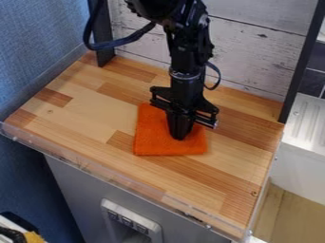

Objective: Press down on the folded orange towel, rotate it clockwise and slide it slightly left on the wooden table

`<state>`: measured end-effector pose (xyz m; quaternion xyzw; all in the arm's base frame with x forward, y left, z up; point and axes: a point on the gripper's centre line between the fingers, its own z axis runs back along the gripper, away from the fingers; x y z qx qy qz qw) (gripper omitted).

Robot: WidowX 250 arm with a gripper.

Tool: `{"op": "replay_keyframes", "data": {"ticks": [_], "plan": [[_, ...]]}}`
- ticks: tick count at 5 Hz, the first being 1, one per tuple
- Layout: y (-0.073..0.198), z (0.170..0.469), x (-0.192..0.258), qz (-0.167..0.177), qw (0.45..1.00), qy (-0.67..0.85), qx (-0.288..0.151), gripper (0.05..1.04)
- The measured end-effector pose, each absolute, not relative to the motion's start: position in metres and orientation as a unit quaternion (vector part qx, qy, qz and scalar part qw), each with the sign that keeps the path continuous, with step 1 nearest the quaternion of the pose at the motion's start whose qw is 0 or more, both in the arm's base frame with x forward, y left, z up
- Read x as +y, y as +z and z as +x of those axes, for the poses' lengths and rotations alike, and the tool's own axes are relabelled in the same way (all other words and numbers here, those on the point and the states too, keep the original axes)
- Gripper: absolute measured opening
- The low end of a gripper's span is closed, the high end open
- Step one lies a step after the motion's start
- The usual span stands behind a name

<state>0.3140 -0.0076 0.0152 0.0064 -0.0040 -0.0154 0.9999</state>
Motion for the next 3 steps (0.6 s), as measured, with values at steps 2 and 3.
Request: {"op": "replay_keyframes", "data": {"ticks": [2, 3], "plan": [[0.030, 0.315, -0.008, 0.003, 1.000, -0.016, 0.024, 0.467], [0.055, 0.314, -0.008, 0.001, 1.000, -0.012, 0.018, 0.765]]}}
